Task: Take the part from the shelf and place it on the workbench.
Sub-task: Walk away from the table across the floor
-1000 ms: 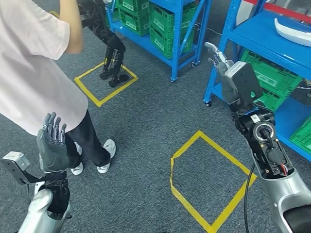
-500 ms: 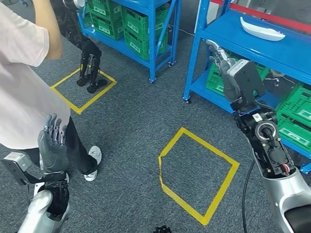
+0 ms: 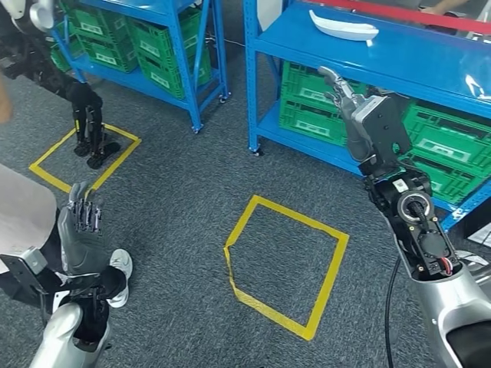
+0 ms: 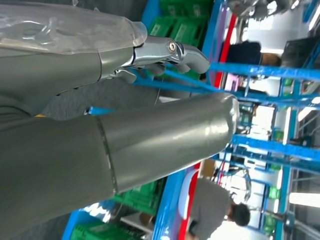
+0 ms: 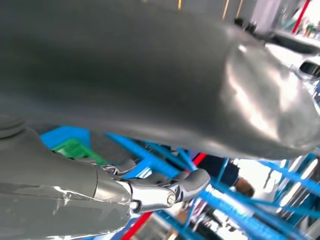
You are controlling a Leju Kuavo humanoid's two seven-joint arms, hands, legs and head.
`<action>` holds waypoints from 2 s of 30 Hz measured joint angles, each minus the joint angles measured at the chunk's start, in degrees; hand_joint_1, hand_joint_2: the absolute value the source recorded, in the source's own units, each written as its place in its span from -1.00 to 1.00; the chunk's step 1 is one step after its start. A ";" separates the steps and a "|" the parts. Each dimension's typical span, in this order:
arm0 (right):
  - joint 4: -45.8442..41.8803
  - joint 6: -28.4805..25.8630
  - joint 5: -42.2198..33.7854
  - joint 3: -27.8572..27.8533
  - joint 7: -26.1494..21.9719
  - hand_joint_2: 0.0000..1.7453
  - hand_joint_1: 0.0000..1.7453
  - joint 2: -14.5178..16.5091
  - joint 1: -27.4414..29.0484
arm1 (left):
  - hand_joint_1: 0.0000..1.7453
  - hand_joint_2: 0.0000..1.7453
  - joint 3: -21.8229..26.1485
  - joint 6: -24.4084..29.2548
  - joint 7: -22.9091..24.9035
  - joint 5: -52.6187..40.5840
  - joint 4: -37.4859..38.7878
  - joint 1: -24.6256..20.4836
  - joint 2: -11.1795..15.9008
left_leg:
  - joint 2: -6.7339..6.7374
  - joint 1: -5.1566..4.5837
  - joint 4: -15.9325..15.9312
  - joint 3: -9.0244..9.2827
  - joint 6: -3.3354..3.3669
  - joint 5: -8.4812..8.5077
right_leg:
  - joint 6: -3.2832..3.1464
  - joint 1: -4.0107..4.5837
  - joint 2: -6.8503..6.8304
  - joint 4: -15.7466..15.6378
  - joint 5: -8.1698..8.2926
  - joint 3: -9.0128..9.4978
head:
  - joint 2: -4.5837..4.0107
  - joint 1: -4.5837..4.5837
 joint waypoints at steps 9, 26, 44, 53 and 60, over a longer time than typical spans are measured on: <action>-0.01 -0.39 0.09 -0.15 -0.13 -1.00 -1.00 -0.01 0.75 | -1.00 -1.00 0.00 -0.10 0.15 -0.02 0.00 -0.46 -0.09 | -3.01 -0.24 -16.96 7.20 2.28 8.71 | 1.27 -0.08 5.54 -0.19 0.55 -0.66 | 0.00 -0.19; -0.10 -0.70 0.15 -0.93 -0.69 -1.00 -1.00 0.00 1.52 | -1.00 -1.00 0.00 -0.39 0.31 0.13 0.26 -0.83 -0.40 | 4.16 0.18 -14.77 6.72 0.38 6.77 | 0.91 0.00 -2.13 0.68 -0.66 -0.29 | 0.00 0.85; 0.41 -0.73 0.33 -0.34 -0.97 -1.00 -1.00 0.22 0.55 | -1.00 -1.00 0.00 0.21 -0.02 0.75 0.44 -0.37 -0.01 | -0.71 0.24 -18.75 8.36 2.84 9.07 | 2.51 -0.06 0.31 9.10 -4.79 -5.50 | 0.00 0.62; 0.68 -0.65 0.20 -0.18 -0.81 -1.00 -1.00 0.24 0.57 | -1.00 -1.00 -0.02 0.56 -0.03 1.06 0.43 0.05 -0.02 | 4.44 -0.02 -16.63 7.95 0.96 7.70 | 2.76 -0.35 -4.91 0.95 -1.18 -0.13 | 0.00 1.66; 0.64 -0.46 0.00 0.21 -0.17 -1.00 -1.00 0.24 0.40 | -1.00 -1.00 -0.04 0.76 -0.15 1.35 0.42 0.53 -0.07 | 0.15 0.54 -3.11 2.20 -0.58 0.27 | 0.59 -0.49 -0.68 0.83 -0.39 -0.75 | 0.00 0.05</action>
